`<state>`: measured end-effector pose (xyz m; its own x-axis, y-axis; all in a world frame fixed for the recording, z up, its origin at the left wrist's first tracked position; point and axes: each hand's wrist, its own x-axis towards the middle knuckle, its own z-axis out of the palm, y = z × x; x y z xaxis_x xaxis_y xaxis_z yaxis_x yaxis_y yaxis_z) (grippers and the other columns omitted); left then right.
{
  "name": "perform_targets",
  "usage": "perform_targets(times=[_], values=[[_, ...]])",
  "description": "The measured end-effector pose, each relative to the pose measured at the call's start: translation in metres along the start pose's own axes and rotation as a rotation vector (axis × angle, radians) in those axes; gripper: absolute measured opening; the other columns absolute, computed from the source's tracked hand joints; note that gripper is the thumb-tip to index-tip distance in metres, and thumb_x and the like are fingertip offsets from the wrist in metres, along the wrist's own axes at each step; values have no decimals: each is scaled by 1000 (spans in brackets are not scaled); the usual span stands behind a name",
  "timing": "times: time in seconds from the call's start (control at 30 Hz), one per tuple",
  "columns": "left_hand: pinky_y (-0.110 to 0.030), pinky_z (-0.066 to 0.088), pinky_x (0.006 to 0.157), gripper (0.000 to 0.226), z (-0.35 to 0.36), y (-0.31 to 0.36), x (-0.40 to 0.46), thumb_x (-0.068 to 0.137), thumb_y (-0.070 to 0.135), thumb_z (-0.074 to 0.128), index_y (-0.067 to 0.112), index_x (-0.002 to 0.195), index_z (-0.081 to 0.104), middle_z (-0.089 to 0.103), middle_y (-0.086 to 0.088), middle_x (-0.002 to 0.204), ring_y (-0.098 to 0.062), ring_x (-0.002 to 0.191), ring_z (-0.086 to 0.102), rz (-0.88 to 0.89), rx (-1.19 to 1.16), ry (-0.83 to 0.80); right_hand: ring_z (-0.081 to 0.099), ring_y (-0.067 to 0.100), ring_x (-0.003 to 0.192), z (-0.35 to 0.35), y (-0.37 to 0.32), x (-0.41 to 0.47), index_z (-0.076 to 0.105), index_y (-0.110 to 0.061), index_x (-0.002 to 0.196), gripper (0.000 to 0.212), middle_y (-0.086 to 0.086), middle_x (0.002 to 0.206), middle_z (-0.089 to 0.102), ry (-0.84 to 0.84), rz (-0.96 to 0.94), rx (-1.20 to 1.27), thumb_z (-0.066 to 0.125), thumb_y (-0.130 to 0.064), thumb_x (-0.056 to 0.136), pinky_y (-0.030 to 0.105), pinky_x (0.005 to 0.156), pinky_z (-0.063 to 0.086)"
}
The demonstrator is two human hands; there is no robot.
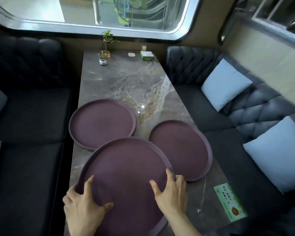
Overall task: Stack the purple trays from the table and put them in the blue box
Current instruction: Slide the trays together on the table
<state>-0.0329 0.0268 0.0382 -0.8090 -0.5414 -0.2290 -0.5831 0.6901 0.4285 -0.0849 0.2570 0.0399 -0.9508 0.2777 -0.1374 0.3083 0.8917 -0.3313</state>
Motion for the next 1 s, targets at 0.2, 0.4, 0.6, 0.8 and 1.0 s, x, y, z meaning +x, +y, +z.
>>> perform_targets(times=[0.2,0.4,0.6,0.8,1.0], values=[[-52,39,103,114,15,84,25,37,60,90,38,140,47,38,-22,138,-42,123,39,150,29,54,47,23,119,-48,32,59,43,-28,144,78,5,124,48,104,52,-33,48,-75,81,33,83,51],[-47,37,106,101,59,172,43,49,59,86,43,138,43,35,-17,143,-36,127,34,255,5,-1,48,27,119,-77,82,134,45,-26,143,77,9,128,49,120,133,-80,49,-73,82,37,79,51],[-45,41,104,87,113,228,67,60,41,86,39,138,46,34,-14,144,-34,131,34,302,-23,-94,47,29,121,-78,130,210,44,-25,142,76,10,128,48,56,190,-100,52,-71,82,40,77,52],[-44,45,101,83,155,258,85,59,37,88,35,133,51,36,-15,143,-34,131,35,250,-14,-114,48,29,120,-62,155,268,40,-26,144,77,11,129,48,-42,185,-139,58,-68,81,36,71,51],[-45,45,101,81,171,266,94,59,36,89,33,131,53,36,-14,145,-34,132,35,176,42,-91,49,26,115,-46,157,294,33,-28,149,86,8,124,46,-120,144,-140,69,-61,78,34,71,50]])
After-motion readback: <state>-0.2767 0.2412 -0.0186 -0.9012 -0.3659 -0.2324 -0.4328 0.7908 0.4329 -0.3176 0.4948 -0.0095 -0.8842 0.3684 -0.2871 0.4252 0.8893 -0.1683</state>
